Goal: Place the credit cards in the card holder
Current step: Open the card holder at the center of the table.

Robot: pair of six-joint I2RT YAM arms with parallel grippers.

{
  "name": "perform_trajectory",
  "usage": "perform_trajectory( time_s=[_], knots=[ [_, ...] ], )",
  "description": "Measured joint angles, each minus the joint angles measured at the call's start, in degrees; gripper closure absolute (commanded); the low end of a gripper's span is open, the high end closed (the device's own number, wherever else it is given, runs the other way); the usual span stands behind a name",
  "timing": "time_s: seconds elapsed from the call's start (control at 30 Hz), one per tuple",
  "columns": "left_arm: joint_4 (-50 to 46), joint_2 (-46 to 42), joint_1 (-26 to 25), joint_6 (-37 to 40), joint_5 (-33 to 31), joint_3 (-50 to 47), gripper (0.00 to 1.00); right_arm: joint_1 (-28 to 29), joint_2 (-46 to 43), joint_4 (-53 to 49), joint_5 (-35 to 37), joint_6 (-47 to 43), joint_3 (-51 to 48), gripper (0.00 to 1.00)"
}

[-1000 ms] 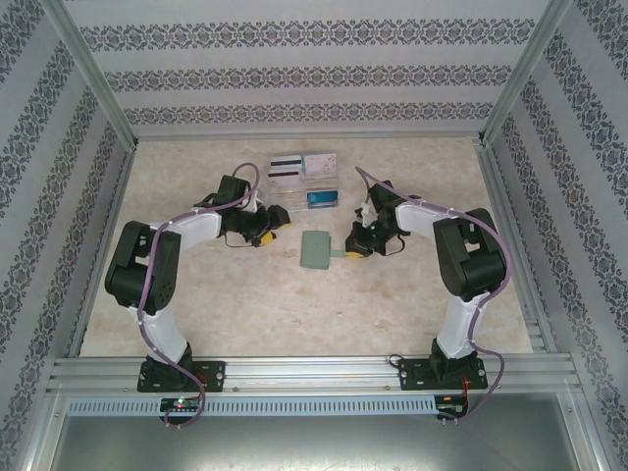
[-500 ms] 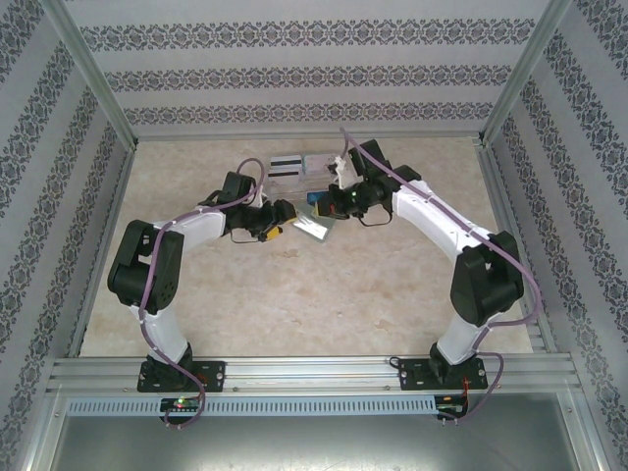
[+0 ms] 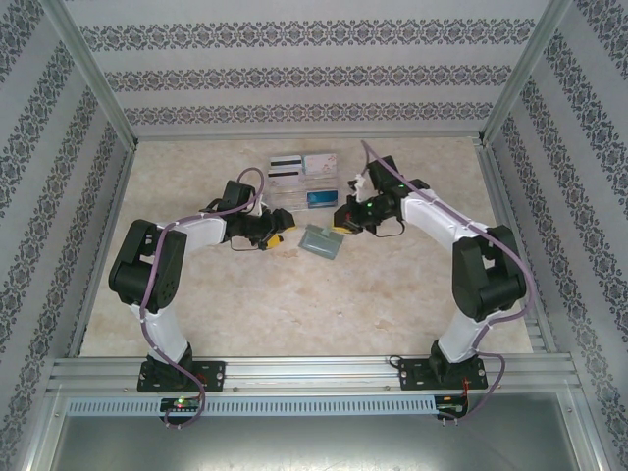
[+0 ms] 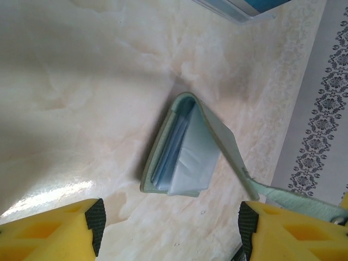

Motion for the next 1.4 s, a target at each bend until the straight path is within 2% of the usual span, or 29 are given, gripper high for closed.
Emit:
perform_trajectory(
  time_s=[0.13,0.4,0.5,0.6,0.93,1.4],
  knots=[
    [0.7,0.5,0.0,-0.2,0.6,0.2,0.34,-0.8,-1.4,0.0,-1.7,2.3,0.4,1.00],
    [3.3,1.5,0.1,-0.2,2.8,0.3,0.35,8.0,-2.1,3.5,-2.2,8.5,1.2,1.00],
    [3.3,1.3,0.7,0.1,3.6,0.2,0.35,9.0,-2.1,4.5,-1.8,10.0,1.2,1.00],
    [3.1,0.2,1.9,0.7,4.2,-0.3,0.35,7.4,-2.6,7.6,-1.1,11.1,-0.8,1.00],
    [3.0,-1.3,2.6,1.8,4.3,-1.9,0.35,-0.4,-3.6,13.7,0.2,11.9,-16.7,1.00],
    [0.1,-0.9,2.6,4.1,2.7,-3.8,0.40,-3.4,-3.6,17.7,-0.3,11.6,-19.1,1.00]
  ],
)
